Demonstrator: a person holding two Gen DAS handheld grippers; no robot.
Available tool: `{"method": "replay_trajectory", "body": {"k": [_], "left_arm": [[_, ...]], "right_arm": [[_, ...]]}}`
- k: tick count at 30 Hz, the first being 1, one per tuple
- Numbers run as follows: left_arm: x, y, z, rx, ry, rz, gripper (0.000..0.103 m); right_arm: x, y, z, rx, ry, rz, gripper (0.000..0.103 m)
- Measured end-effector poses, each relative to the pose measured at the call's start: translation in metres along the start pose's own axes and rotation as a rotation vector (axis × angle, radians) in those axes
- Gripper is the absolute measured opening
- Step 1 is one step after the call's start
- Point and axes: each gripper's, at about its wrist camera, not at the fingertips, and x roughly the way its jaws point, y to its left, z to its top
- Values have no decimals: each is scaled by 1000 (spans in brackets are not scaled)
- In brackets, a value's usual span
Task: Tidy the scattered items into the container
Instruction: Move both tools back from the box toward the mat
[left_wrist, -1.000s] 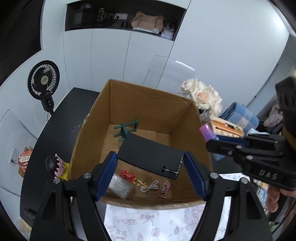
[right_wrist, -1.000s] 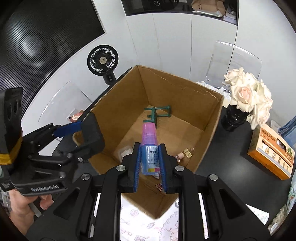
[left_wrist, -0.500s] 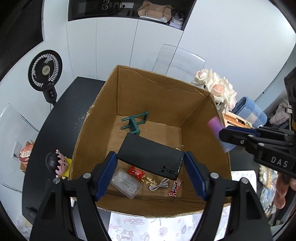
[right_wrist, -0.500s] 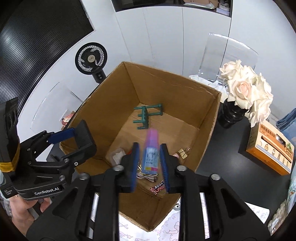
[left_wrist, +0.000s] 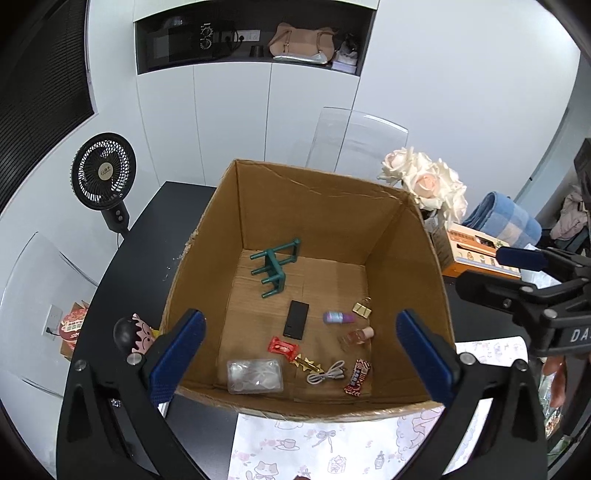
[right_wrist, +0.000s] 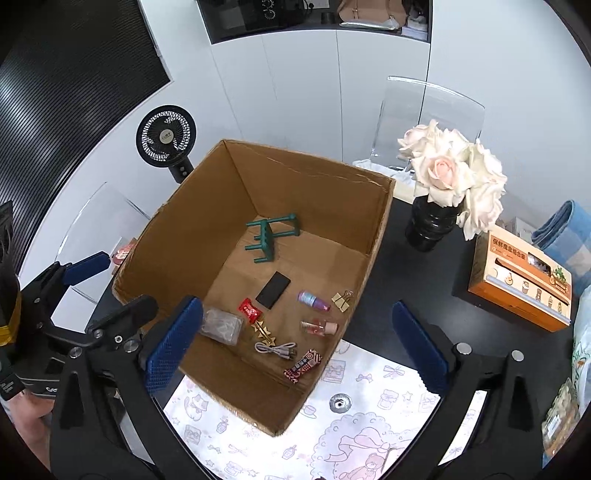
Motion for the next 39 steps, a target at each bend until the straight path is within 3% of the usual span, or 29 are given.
{"method": "replay_trajectory", "body": {"k": [7, 20, 27, 39], "left_arm": [[-14, -14, -8, 19, -15, -6, 103], [-46, -59, -50, 60, -55, -62, 103], [-56, -103, -94, 137, -47, -80, 103], [-30, -164, -174, 197, 12, -131, 103]], "right_arm": [[-18, -4, -19, -8, -15, -2, 103], [-70, -41, -88, 31, -52, -29, 103], [-98, -52, -143, 45, -69, -67, 103], [-95, -92, -245, 167, -60, -105, 103]]}}
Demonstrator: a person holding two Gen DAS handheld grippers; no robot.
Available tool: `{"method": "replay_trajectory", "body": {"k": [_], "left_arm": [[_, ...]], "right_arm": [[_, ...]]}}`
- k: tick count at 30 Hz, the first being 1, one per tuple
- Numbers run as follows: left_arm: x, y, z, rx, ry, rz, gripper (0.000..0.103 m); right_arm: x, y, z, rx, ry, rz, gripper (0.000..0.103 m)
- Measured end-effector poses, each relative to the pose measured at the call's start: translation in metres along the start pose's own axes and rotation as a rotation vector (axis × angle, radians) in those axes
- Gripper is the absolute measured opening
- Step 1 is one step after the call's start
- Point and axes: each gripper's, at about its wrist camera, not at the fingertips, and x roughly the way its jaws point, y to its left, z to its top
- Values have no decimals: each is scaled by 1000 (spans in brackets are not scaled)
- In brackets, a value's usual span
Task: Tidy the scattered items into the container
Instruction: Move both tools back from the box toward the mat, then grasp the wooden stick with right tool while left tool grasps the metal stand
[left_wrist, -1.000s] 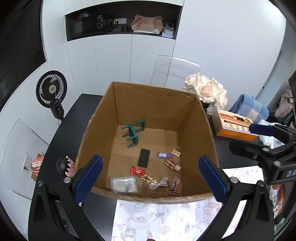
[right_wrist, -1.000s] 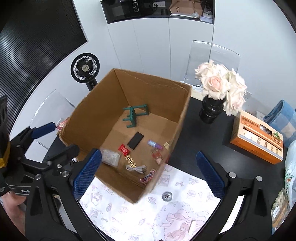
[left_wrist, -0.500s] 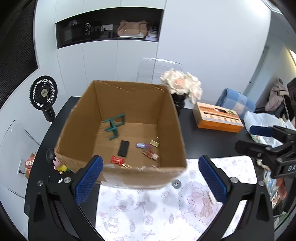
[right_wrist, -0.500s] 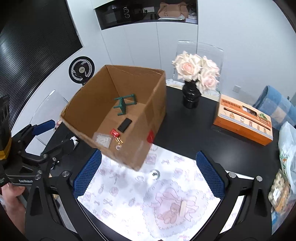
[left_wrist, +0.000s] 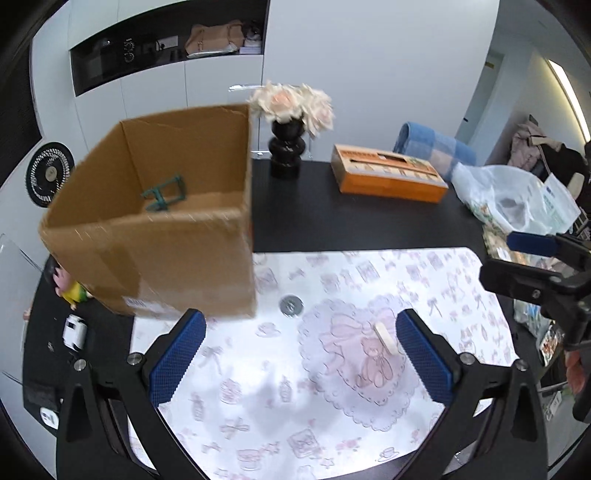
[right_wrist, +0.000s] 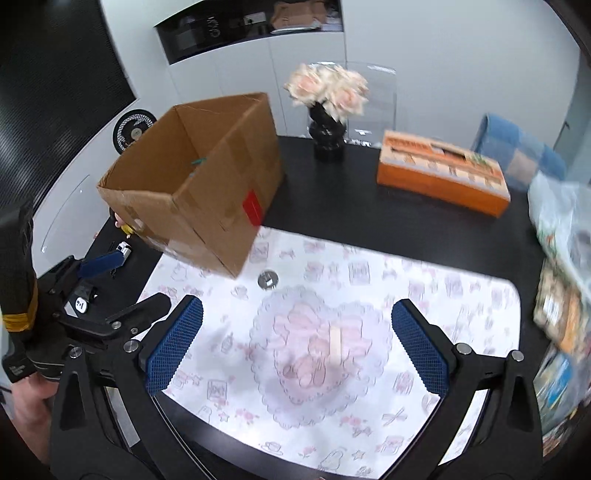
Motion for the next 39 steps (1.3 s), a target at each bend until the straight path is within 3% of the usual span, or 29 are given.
{"method": "replay_trajectory", "body": {"k": [8, 16, 25, 29, 34, 39], "left_arm": [[36, -11, -39, -28, 22, -30, 103], [80, -13, -63, -40, 54, -31, 103], [126, -7, -72, -36, 93, -12, 103], [142, -2, -74, -40, 110, -11, 103], [160, -4, -71, -17, 120, -5, 103], [176, -9, -67, -2, 113, -11, 103]], "right_arm": [[17, -29, -55, 68, 19, -19, 103], [63, -36, -83, 78, 72, -32, 102], [125, -40, -97, 69, 148, -32, 83], [149, -40, -102, 49, 178, -49, 68], [173, -37, -106, -6, 208, -102, 63], [187, -38, -111, -23, 233, -118, 42]]}}
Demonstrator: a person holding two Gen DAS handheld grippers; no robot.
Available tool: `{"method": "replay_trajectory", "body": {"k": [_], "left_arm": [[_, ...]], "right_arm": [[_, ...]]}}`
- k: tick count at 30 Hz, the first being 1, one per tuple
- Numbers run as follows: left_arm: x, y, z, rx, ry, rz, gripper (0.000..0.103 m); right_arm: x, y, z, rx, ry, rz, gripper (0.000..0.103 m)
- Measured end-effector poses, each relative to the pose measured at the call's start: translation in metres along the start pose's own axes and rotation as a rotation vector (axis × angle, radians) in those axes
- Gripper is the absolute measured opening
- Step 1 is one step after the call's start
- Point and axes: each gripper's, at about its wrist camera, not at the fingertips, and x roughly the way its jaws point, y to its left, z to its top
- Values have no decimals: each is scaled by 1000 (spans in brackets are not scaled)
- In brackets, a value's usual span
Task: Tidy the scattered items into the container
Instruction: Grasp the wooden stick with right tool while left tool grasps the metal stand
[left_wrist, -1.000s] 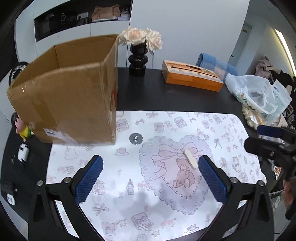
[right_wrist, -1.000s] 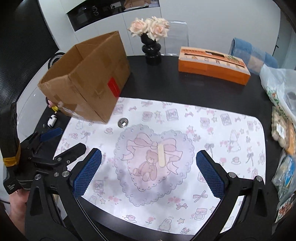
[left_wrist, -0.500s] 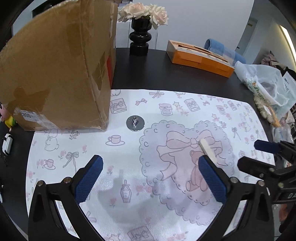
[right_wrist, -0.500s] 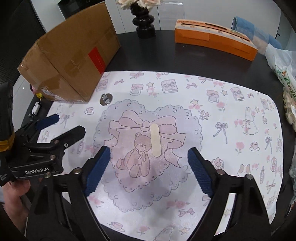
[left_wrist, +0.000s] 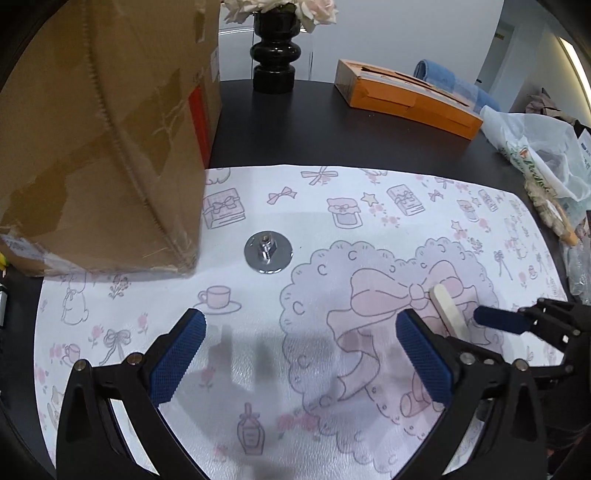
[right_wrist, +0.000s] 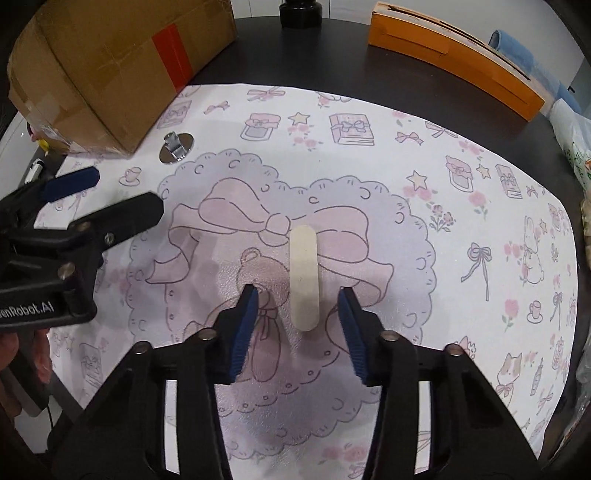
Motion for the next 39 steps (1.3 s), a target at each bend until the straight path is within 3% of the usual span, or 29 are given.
{"method": "replay_trajectory", "body": {"k": [2, 6, 20, 24, 28, 30, 37, 39], "left_arm": [[5, -1, 3, -2, 0, -4, 103], [16, -5, 9, 15, 1, 12, 103], [48, 3, 32, -11, -9, 68, 102], [54, 4, 33, -10, -3, 94, 75], [55, 0, 34, 9, -7, 117, 58], [53, 0, 35, 6, -10, 112, 39], [51, -9, 32, 32, -21, 79, 37], [49, -12, 31, 44, -31, 71, 24]], "right_arm": [[1, 1, 1, -14, -8, -14, 39], [0, -3, 5, -15, -19, -28, 17], [8, -12, 22, -18, -29, -15, 17], [11, -14, 27, -24, -31, -13, 17], [10, -16, 27, -19, -34, -1, 17], [10, -15, 27, -21, -34, -4, 17], [9, -15, 26, -11, -42, 7, 17], [9, -16, 26, 0, -44, 13, 17]]}}
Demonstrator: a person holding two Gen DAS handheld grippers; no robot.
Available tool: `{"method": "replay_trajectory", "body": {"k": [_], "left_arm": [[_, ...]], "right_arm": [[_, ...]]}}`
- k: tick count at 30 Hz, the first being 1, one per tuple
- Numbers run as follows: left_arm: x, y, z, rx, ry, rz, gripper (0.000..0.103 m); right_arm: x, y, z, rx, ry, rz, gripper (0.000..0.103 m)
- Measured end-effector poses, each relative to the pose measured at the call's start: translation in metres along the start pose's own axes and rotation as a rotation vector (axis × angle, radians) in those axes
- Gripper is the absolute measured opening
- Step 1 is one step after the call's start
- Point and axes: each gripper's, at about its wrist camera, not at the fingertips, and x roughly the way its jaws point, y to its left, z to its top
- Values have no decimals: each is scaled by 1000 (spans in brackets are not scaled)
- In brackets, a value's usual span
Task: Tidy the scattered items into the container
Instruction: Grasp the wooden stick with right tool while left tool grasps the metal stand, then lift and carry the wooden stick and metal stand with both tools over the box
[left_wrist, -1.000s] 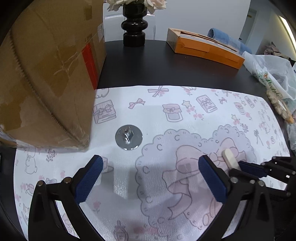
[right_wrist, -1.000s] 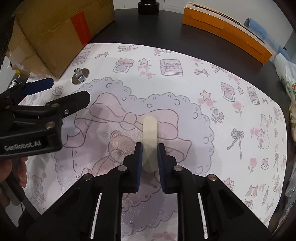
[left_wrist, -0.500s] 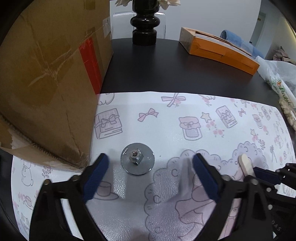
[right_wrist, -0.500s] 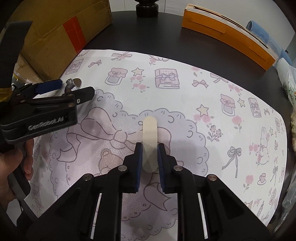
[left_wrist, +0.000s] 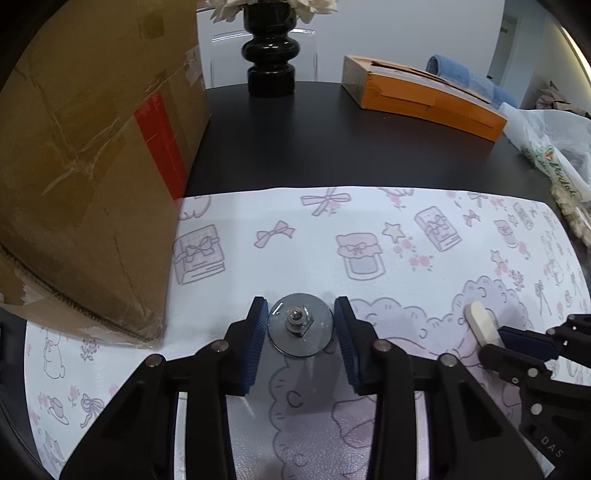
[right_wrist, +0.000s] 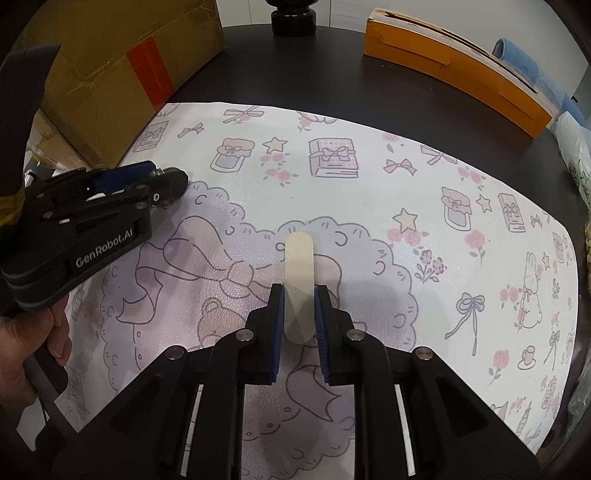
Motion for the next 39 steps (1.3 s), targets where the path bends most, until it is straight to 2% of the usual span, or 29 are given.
{"method": "replay_trajectory", "body": {"k": [1, 4, 21, 27, 39], "left_arm": [[-1, -2, 0, 6, -3, -1, 24], [-4, -8, -1, 24, -4, -8, 24], [-33, -18, -4, 12, -15, -43, 24], [-62, -16, 1, 2, -48, -51, 24], [-141, 0, 21, -28, -156, -59, 24]], "right_arm": [[0, 0, 0, 2, -1, 0, 17], [-5, -35, 2, -40, 4, 22, 17], [-41, -91, -3, -5, -12, 32, 17], [-67, -109, -1, -2, -44, 33, 17], [-144, -97, 24, -34, -181, 29, 17]]}}
